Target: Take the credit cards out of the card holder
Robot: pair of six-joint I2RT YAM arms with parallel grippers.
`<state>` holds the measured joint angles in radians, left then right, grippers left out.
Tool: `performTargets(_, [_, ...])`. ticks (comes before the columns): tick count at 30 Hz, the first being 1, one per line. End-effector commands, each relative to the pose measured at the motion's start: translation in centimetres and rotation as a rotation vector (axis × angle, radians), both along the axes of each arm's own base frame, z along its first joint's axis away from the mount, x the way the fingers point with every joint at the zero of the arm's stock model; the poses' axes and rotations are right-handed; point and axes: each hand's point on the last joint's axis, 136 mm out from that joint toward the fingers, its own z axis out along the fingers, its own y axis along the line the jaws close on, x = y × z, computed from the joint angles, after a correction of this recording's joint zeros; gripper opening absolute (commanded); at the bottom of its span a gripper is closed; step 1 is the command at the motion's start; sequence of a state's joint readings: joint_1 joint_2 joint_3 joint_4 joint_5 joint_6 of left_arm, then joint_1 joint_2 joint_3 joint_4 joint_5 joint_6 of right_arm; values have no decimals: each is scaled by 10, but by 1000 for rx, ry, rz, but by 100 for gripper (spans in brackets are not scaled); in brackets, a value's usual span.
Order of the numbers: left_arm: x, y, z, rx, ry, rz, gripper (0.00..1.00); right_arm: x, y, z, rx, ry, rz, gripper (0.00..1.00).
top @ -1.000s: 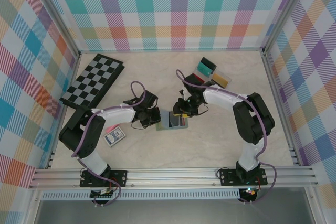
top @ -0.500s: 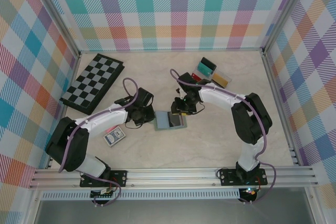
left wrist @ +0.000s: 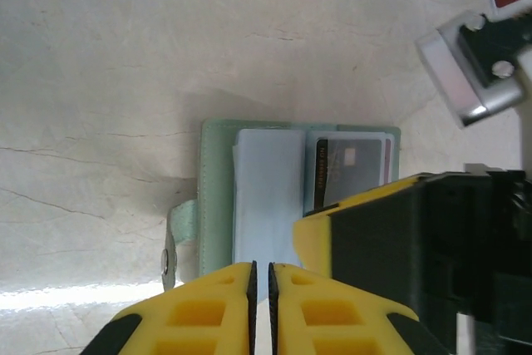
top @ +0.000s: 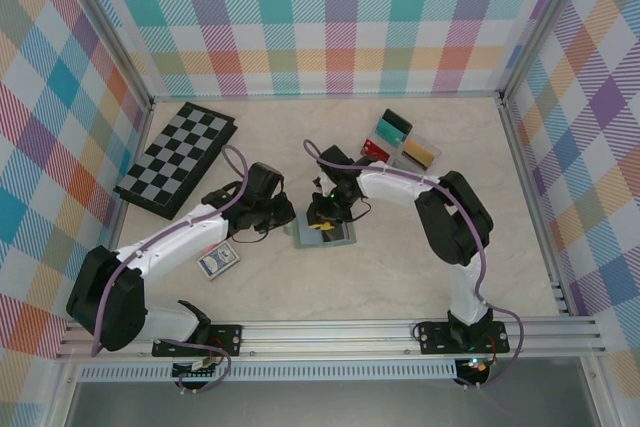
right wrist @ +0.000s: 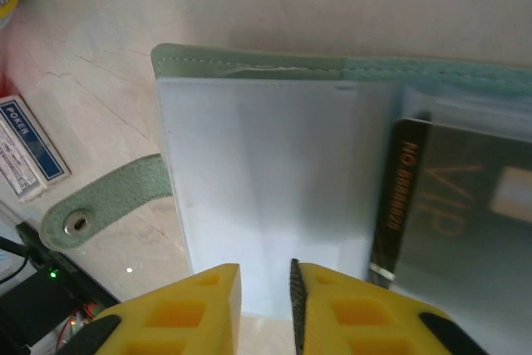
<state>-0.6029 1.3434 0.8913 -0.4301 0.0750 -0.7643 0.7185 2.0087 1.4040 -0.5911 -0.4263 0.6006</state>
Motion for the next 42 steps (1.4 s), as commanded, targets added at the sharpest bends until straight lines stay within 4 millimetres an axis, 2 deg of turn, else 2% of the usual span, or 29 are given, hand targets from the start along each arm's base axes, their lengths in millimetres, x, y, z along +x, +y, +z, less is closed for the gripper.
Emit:
performTargets(1, [0,-18,-1,-58,17,-34,13,1,11,0,18,66,-62,15])
performTargets(3, [0,-25,-3,-70,29,-50,13,4,9,-4,0,84,-121,12])
performTargets(7, [0,-35,-11,-64,52,-68,12,4,10,-10,-12,123,-172,12])
performTargets(11, [0,-40,-27,-67,90,-41,9,6,7,-6,-24,105,-184,11])
performTargets(13, [0,-43,-32,-76,100,-33,7,7,3,-2,-35,93,-191,7])
performTargets(16, [1,-48,-37,-82,114,-28,6,10,-7,4,-47,64,-212,0])
performTargets(23, [-1,-57,-42,-91,144,-30,5,17,-48,20,-73,5,-289,0])
performTargets(25, [3,-68,-39,-127,126,-42,7,18,-57,22,-64,-10,-287,0])
performTargets(28, [3,-79,-44,-151,145,-56,12,17,-63,24,-39,-31,-235,0])
performTargets(29, [3,-81,-46,-160,152,-55,13,17,-64,23,-40,-35,-223,0])
performTargets(32, [5,-87,-51,-173,169,-58,18,17,-67,22,-32,-53,-180,10])
performTargets(36, [7,-83,-62,-131,178,-46,18,19,-62,16,-15,-42,-137,16])
performTargets(42, [8,-90,-74,-155,198,-68,17,21,-65,1,-62,-31,-119,24])
